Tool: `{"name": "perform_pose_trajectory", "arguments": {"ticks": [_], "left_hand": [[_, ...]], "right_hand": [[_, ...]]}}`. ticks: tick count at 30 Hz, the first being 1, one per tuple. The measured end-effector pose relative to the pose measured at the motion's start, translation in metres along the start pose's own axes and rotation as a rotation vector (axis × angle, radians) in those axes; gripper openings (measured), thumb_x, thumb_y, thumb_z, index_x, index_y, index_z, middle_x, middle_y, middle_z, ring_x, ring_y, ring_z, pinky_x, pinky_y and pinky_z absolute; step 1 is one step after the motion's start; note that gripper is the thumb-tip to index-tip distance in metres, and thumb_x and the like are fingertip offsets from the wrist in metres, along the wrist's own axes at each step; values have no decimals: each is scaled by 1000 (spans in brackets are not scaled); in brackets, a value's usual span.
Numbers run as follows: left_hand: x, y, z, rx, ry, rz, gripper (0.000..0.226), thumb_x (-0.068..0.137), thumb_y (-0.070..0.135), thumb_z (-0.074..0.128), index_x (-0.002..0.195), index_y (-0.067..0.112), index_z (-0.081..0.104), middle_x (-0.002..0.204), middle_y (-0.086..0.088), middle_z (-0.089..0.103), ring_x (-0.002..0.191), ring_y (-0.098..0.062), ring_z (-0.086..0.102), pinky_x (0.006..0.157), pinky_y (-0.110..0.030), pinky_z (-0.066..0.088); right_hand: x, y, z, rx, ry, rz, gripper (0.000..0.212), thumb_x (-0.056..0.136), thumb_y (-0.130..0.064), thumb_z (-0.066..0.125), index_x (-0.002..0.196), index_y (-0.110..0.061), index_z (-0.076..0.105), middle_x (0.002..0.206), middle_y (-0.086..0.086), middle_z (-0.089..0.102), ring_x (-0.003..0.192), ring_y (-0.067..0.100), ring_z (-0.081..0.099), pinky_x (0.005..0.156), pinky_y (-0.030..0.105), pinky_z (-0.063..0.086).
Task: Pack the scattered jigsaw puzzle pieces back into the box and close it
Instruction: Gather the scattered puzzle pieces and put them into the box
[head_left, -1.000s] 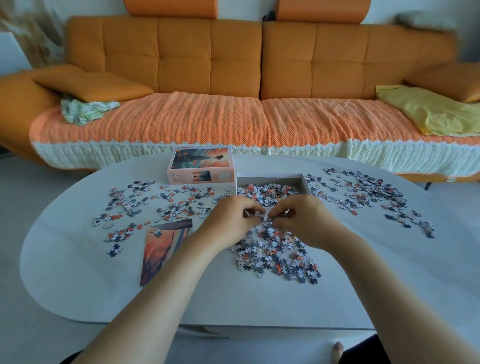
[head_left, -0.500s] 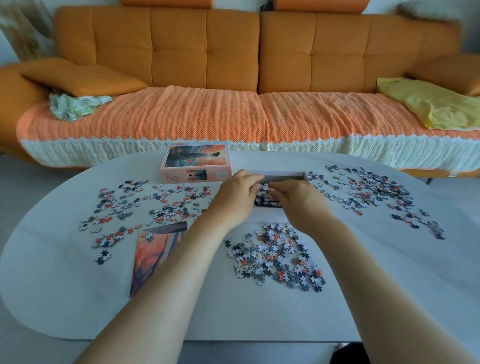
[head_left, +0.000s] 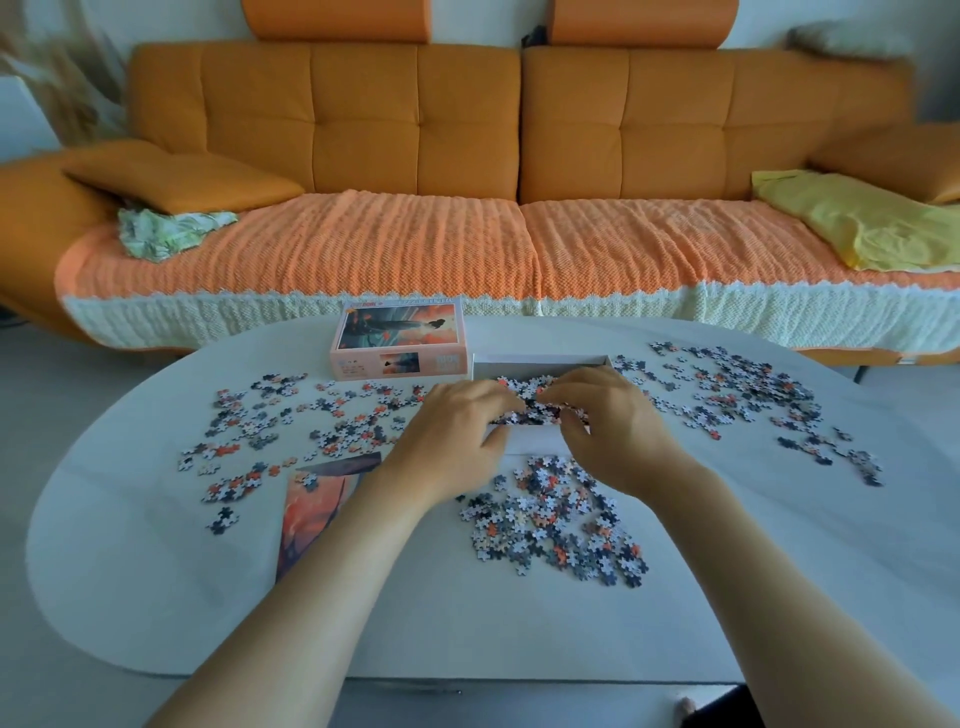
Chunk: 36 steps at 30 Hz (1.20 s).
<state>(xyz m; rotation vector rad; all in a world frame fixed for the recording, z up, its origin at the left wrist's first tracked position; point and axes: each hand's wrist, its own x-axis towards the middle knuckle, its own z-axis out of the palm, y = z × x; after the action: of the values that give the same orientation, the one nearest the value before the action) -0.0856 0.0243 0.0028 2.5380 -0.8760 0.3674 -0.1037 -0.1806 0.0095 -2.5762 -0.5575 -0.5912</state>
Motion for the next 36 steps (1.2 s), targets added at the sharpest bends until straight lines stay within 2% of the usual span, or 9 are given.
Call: {"name": "perform_pose_trajectory", "arguments": {"ticks": [3,5,7,11,17,20,23,26,36], "left_hand": [[-11,-1,-6,-20,87,32,18,89,19,60,105,19,67,105,8,61,98,-12,55,88,-33,44],[-21,3,-9,-78,27,1,11,89,23,61,100,23,65,98,13,59,89,-6,53,80,-33,49],[-31,6,-7,-118,-102,-49,18,89,34,61,106,28,62,104,14,55,97,-7,51,84,-36,49],[-47,5,1,60,-366,-155,68,81,64,59,139,30,44,129,10,39,124,-10,31,104,-36,35],[-53,13,0,-139,-323,-173,47,90,42,63,134,31,51,120,11,44,121,-6,37,92,-23,33],[-53,12,-8,-180,-341,-231,57,88,50,62,139,34,44,131,15,40,127,-5,38,94,-25,35],[-56,8,-15,-22,-427,-240,77,80,64,63,145,34,35,135,13,33,132,-7,26,104,-33,33],[-59,8,-13,-23,-474,-267,73,80,59,65,144,35,38,125,11,32,128,-7,27,99,-32,36],[-53,8,-6,-163,-366,-259,38,86,41,69,121,28,61,109,12,45,100,-5,49,87,-24,41]], "right_hand": [[-6,-17,-8,73,-90,-33,29,83,-2,56,97,-18,76,90,-8,67,74,2,53,71,21,48],[-13,-25,-5,64,-249,-16,30,85,-9,55,101,-24,75,97,-11,70,77,1,57,74,20,48],[-22,-29,2,4,-359,-24,35,86,-13,52,107,-30,72,111,-12,68,95,9,62,82,27,51],[-34,-32,16,-165,-414,-116,44,82,-11,50,120,-30,64,118,-5,63,110,22,54,87,42,51],[-39,-33,13,24,-384,-69,39,81,-4,54,110,-25,71,108,-7,67,100,18,57,82,39,51],[-37,-28,-2,1,-330,2,32,86,-22,56,116,-27,68,115,-10,63,109,12,53,89,35,50],[-41,-27,-12,-169,-512,59,62,80,-56,55,136,-31,50,134,-8,46,124,15,41,98,37,45],[-43,-32,-8,-260,-639,57,82,74,-72,53,144,-33,35,138,-4,35,126,18,34,104,41,39],[-32,-37,6,-27,-523,144,31,85,-31,69,116,-32,65,104,-6,51,88,12,54,79,24,44]]}}
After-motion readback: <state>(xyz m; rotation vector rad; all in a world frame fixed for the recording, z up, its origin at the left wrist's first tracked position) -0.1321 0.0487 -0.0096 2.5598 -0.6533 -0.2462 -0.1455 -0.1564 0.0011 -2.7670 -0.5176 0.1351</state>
